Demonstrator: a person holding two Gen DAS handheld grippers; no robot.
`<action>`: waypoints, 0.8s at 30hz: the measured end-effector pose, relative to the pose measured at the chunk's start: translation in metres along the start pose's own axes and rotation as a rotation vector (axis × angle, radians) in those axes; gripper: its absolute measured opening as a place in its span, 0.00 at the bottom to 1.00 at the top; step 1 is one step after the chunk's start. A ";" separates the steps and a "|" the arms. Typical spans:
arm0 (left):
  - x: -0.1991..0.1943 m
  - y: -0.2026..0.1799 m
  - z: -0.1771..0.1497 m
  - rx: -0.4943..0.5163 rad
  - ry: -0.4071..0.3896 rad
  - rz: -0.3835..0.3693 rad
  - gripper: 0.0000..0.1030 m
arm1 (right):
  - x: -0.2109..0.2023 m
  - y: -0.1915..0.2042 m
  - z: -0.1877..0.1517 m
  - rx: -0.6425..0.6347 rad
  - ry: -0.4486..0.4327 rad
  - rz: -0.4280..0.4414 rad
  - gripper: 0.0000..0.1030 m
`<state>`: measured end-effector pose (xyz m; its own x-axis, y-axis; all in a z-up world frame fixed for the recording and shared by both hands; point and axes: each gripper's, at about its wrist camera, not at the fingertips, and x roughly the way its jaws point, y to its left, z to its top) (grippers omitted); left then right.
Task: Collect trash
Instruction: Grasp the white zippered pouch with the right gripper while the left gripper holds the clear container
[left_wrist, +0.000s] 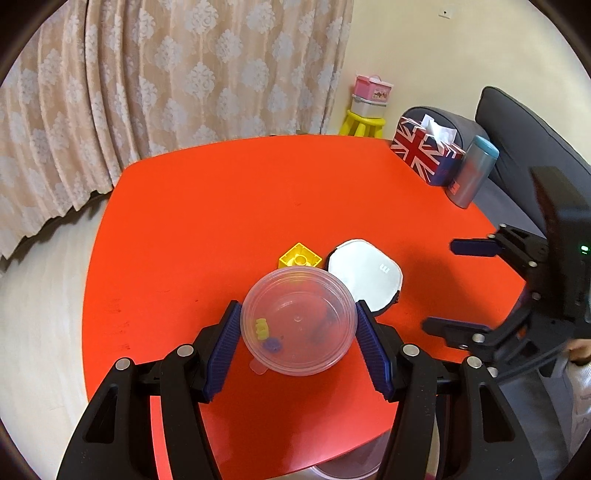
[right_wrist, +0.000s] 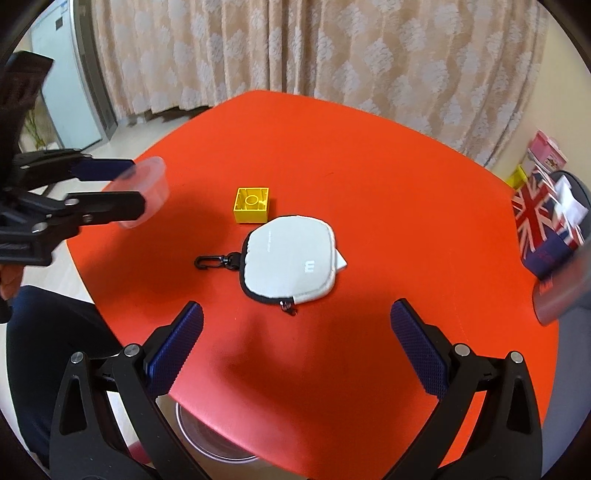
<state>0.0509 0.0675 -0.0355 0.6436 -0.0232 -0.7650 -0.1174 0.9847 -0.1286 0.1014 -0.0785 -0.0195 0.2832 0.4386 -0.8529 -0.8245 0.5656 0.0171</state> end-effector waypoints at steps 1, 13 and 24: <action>0.000 0.000 -0.001 -0.003 -0.001 -0.002 0.58 | 0.003 0.001 0.002 -0.005 0.006 -0.001 0.96; 0.001 0.005 -0.010 -0.014 0.010 -0.019 0.58 | 0.044 0.010 0.014 -0.063 0.095 -0.022 0.96; 0.005 0.009 -0.019 -0.031 0.019 -0.033 0.58 | 0.065 0.016 0.017 -0.078 0.114 -0.047 0.95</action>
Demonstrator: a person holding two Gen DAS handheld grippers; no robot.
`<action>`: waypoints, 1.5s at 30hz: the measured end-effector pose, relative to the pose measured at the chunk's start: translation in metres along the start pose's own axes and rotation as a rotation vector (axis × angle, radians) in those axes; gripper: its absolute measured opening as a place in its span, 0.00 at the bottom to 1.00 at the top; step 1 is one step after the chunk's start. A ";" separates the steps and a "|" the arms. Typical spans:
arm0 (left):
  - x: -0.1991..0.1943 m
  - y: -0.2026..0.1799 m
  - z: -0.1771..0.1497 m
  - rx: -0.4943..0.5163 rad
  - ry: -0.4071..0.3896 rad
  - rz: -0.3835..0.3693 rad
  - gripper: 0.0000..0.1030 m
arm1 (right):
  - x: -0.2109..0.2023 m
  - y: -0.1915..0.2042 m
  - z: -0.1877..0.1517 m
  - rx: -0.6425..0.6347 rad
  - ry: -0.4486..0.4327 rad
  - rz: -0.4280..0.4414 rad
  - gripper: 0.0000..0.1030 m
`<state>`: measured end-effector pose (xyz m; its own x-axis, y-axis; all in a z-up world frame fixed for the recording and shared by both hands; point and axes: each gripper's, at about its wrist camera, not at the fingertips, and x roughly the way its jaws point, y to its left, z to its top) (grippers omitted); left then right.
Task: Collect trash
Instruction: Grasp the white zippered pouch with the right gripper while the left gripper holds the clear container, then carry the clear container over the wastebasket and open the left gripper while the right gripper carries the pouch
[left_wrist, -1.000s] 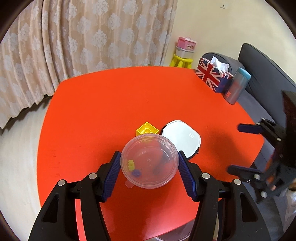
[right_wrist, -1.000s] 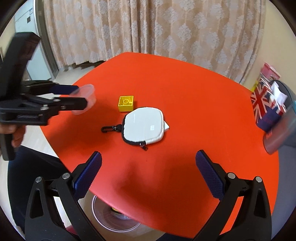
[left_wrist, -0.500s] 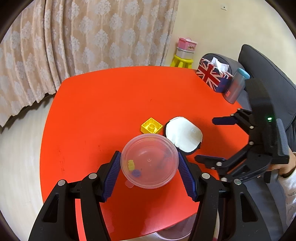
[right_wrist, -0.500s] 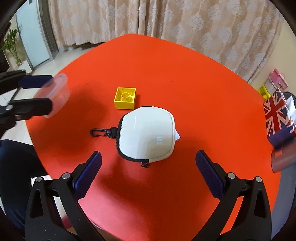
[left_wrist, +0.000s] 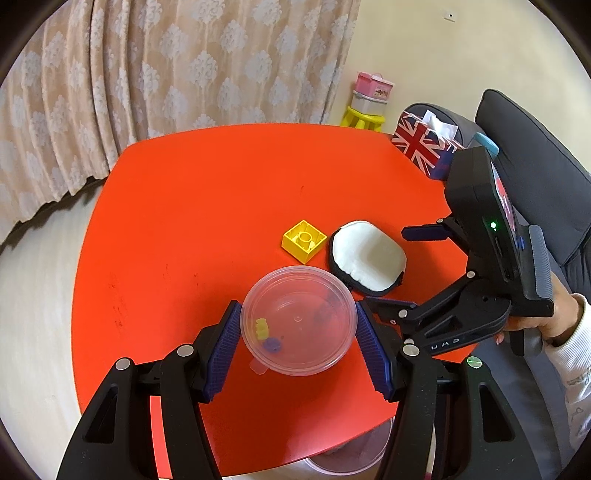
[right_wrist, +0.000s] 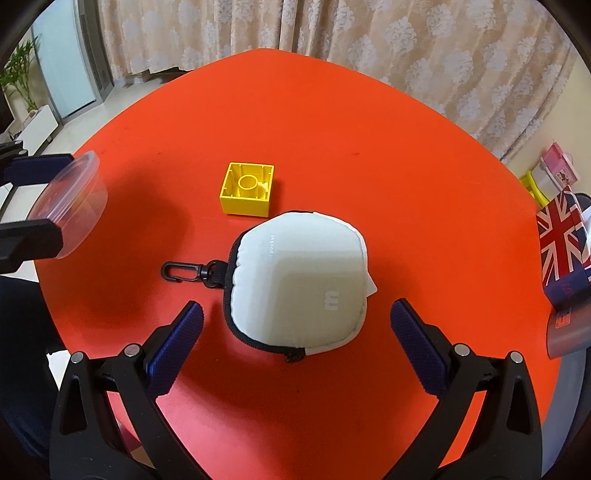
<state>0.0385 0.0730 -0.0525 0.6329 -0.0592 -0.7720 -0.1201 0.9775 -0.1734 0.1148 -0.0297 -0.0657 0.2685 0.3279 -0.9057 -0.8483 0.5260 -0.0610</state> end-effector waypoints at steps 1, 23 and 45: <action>0.000 0.000 0.000 -0.001 0.000 -0.001 0.58 | 0.002 -0.001 0.000 0.001 0.001 -0.001 0.87; -0.007 -0.008 -0.008 0.035 -0.019 0.008 0.58 | -0.049 -0.022 -0.015 0.081 -0.131 -0.021 0.71; -0.046 -0.060 -0.036 0.148 -0.057 -0.005 0.58 | -0.152 -0.003 -0.096 0.126 -0.229 0.032 0.71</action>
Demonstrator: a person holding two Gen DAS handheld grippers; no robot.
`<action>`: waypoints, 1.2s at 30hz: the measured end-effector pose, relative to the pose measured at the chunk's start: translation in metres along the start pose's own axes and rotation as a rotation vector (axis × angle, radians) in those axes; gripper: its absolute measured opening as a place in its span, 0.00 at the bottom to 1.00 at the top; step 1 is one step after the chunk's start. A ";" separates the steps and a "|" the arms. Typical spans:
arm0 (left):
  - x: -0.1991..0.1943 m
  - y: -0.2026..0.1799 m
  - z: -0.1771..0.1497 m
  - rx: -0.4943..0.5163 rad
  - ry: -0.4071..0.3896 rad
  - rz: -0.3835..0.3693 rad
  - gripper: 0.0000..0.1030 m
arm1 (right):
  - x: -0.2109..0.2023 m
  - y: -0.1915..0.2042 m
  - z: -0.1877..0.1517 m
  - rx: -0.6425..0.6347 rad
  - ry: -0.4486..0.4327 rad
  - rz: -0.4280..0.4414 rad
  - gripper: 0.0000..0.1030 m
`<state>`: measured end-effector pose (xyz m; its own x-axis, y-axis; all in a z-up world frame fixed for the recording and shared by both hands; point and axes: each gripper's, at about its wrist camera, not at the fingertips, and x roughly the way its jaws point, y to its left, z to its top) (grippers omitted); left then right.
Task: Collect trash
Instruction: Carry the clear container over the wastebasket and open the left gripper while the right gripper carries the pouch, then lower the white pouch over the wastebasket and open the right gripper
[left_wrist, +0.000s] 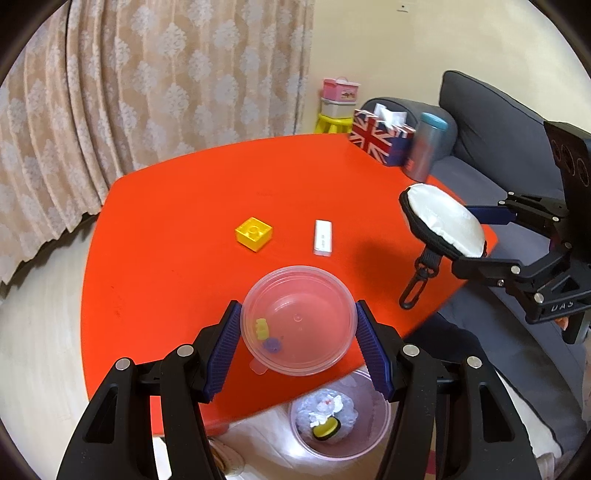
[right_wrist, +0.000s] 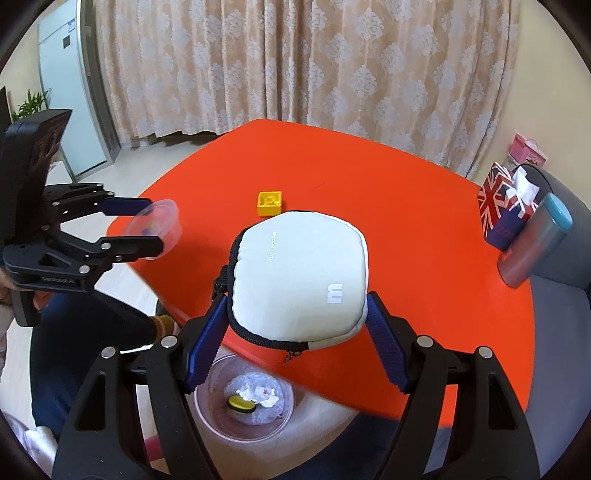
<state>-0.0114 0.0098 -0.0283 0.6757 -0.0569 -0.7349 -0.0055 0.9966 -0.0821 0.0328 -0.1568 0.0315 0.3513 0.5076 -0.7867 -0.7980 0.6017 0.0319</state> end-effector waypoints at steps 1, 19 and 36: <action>-0.001 -0.003 -0.003 0.002 0.000 -0.004 0.58 | -0.003 0.001 -0.005 0.003 -0.001 0.006 0.71; 0.009 -0.052 -0.059 0.050 0.078 -0.071 0.58 | -0.013 0.015 -0.075 0.049 0.042 0.042 0.71; 0.017 -0.053 -0.064 0.030 0.078 -0.070 0.93 | -0.014 0.014 -0.081 0.062 0.047 0.049 0.71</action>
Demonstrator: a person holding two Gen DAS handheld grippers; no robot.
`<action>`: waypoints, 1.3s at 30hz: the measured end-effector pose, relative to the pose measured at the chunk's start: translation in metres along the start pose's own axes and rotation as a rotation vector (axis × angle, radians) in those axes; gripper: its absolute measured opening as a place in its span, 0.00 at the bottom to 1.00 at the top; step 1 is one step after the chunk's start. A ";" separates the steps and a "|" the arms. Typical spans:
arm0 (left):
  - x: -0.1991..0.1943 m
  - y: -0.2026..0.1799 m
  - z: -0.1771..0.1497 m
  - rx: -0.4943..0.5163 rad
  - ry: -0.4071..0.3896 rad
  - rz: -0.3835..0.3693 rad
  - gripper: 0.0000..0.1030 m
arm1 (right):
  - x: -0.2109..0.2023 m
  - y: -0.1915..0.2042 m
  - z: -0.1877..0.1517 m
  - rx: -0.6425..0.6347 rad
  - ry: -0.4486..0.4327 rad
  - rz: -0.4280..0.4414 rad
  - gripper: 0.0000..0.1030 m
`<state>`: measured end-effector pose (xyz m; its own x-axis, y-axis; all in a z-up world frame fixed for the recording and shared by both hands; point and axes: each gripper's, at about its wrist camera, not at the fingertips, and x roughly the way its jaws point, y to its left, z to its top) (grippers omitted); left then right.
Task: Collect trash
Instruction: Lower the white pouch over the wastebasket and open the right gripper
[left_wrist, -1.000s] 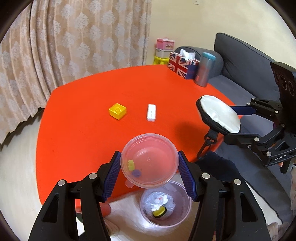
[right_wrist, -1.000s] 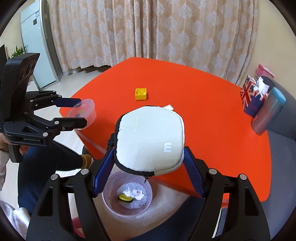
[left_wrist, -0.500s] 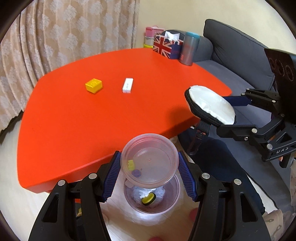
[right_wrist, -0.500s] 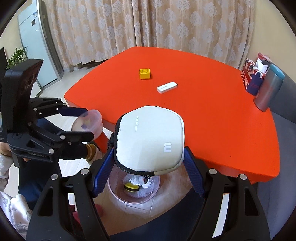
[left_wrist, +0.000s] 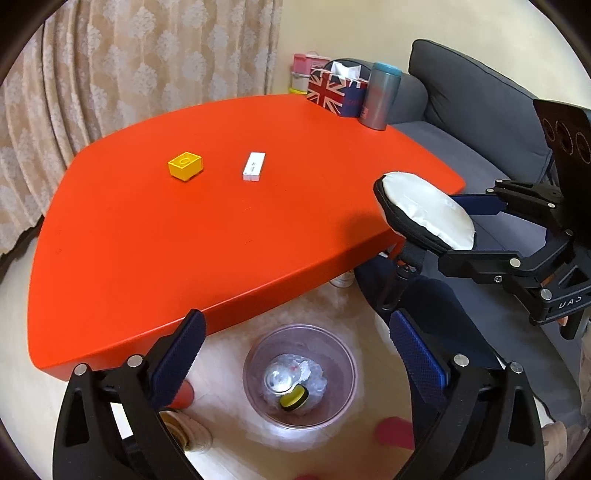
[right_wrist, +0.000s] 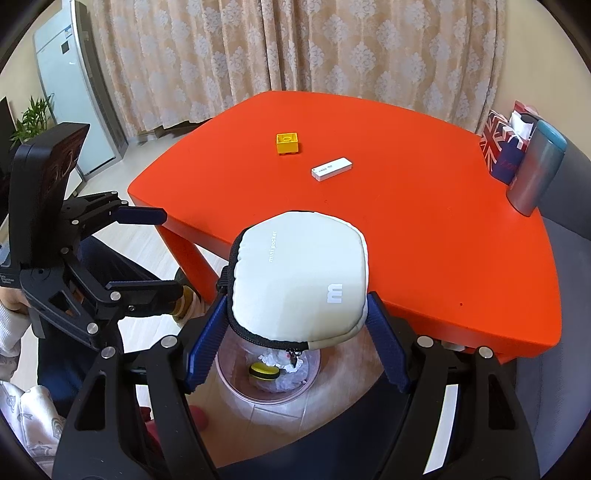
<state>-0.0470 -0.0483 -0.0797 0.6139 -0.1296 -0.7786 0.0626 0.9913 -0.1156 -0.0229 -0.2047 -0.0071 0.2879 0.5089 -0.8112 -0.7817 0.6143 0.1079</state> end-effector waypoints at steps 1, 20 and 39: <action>0.000 0.000 0.000 -0.002 0.000 0.003 0.93 | 0.000 0.000 0.000 0.000 0.000 0.000 0.71; -0.041 0.021 -0.006 -0.078 -0.069 0.038 0.93 | 0.006 0.024 -0.001 -0.045 0.013 0.057 0.71; -0.049 0.028 -0.005 -0.089 -0.076 0.068 0.93 | 0.009 0.030 0.006 -0.040 0.001 0.044 0.95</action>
<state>-0.0795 -0.0147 -0.0482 0.6727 -0.0562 -0.7378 -0.0499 0.9914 -0.1210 -0.0402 -0.1779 -0.0073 0.2525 0.5345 -0.8065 -0.8152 0.5666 0.1203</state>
